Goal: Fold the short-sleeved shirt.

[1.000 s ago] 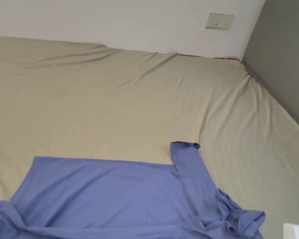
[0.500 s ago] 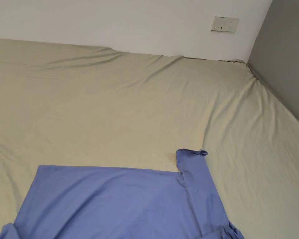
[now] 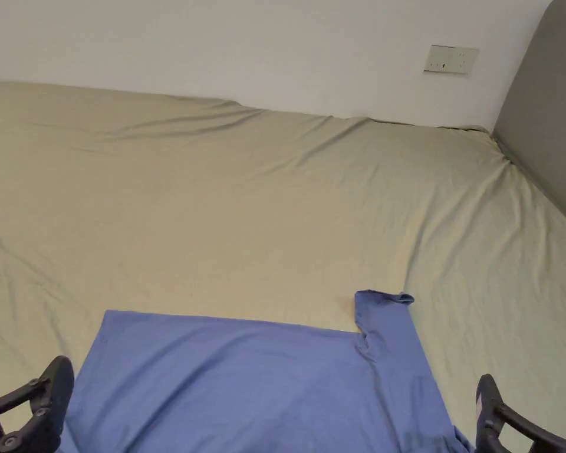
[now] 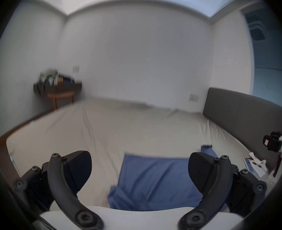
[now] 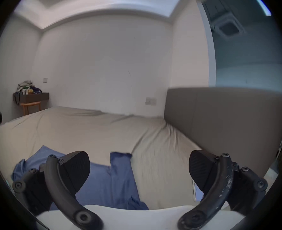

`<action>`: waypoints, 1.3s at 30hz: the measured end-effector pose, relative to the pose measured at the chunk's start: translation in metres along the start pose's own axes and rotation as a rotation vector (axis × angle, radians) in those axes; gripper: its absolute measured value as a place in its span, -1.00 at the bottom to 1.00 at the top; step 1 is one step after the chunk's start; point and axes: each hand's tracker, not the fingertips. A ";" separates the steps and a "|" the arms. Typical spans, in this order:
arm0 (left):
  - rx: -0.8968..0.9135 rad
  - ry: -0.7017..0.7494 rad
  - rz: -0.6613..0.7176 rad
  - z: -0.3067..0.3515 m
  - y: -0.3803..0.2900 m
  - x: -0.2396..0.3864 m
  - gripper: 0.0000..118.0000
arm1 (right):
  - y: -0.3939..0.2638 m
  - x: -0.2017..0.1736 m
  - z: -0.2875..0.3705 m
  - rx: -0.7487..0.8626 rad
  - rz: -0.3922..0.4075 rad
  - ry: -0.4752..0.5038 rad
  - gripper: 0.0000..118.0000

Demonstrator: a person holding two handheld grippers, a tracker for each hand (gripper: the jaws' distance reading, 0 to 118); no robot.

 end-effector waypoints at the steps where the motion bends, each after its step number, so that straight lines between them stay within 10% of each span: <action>1: 0.046 0.008 -0.009 0.002 -0.003 0.007 0.96 | 0.000 -0.008 0.003 0.012 -0.003 0.023 0.97; 4: 0.074 -0.015 -0.003 0.002 -0.015 0.013 0.41 | -0.004 -0.023 0.004 0.003 0.006 0.052 -0.12; 5: 0.073 -0.018 -0.028 0.001 -0.019 0.018 -0.38 | -0.005 -0.027 0.003 0.005 0.002 0.061 -0.86; 6: 0.072 0.004 -0.072 -0.002 -0.023 0.024 -0.98 | -0.006 -0.030 0.003 0.009 -0.004 0.067 -0.95; 15: -0.033 -0.039 -0.017 -0.043 -0.012 0.012 -1.00 | -0.004 -0.036 -0.014 -0.050 -0.014 0.114 -0.96; 21: -0.573 -0.123 0.142 -0.202 0.002 -0.035 -0.98 | -0.005 -0.041 -0.035 -0.087 -0.015 0.122 -0.96; 22: -0.632 -0.136 0.155 -0.231 -0.003 -0.043 -0.85 | -0.007 -0.042 -0.039 -0.093 -0.020 0.123 -0.96; 26: -0.845 -0.100 0.054 -0.328 -0.033 -0.063 1.00 | -0.013 -0.044 -0.054 -0.133 -0.029 0.121 -0.95; 39: -0.974 0.023 0.005 -0.391 -0.104 -0.065 0.49 | -0.030 -0.037 -0.082 -0.230 -0.016 0.071 -0.95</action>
